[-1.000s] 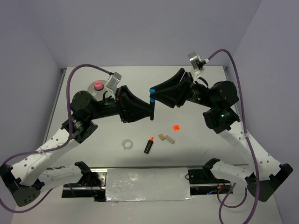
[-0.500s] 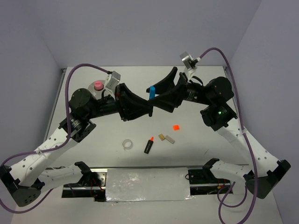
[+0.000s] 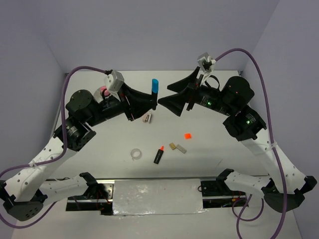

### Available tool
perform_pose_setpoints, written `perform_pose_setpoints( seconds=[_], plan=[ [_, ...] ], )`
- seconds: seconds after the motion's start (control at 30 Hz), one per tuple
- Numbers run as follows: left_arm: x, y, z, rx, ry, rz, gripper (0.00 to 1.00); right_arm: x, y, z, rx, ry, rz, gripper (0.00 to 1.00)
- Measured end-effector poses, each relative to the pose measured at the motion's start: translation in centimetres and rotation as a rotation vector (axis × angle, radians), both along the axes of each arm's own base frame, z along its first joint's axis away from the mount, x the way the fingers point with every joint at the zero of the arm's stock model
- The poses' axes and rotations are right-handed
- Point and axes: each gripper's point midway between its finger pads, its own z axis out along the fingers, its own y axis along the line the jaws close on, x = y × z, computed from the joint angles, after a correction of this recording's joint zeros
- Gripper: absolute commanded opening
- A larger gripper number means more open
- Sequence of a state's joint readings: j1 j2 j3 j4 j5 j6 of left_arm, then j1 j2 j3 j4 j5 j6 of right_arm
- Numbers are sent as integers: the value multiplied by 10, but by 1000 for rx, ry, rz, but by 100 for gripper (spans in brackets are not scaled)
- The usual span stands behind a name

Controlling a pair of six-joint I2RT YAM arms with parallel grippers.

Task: Sort the stationery into containers
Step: Close the pen cap on the pen.

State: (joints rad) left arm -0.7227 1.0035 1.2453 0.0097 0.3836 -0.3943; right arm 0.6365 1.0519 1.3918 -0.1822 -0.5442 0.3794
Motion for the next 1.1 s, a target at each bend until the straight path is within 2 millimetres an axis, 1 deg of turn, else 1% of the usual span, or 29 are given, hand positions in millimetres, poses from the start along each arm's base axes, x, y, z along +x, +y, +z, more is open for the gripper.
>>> perform_pose_setpoints(
  seconds=[0.03,0.13,0.17,0.23,0.33,0.43,0.53,0.67,0.7,0.77,0.8,0.87,0.9,1.0,1.1],
  plan=[
    [2,2,1,2,-6,16,0,3,0,1,-4,6,-27,100],
    [12,7,0,18,-23,78,0,2,5,4,1,11,-77,99],
    [15,8,-1,26,-25,95,0,1,8,4,3,15,-89,94],
    [20,11,0,43,-32,126,0,0,11,4,7,19,-116,87],
    [23,14,6,56,-56,148,0,6,12,6,19,25,-177,77],
    [24,14,11,60,-79,153,0,16,12,7,24,27,-231,72],
    [24,14,11,63,-82,151,0,26,17,6,28,30,-266,70],
    [26,12,7,73,-72,150,0,33,25,0,19,36,-276,66],
    [27,11,6,77,-70,149,0,34,28,0,18,36,-275,62],
    [27,9,3,85,-64,142,0,35,31,-1,13,36,-271,58],
    [28,9,2,88,-61,141,0,36,33,0,18,33,-270,53],
    [28,7,-1,93,-57,134,0,37,37,2,23,26,-267,49],
    [28,7,-1,94,-55,133,0,37,38,3,27,24,-265,43],
    [28,6,-2,95,-55,133,0,36,42,6,35,11,-255,35],
    [29,7,-1,94,-53,139,0,35,44,7,36,1,-251,30]
  ],
)
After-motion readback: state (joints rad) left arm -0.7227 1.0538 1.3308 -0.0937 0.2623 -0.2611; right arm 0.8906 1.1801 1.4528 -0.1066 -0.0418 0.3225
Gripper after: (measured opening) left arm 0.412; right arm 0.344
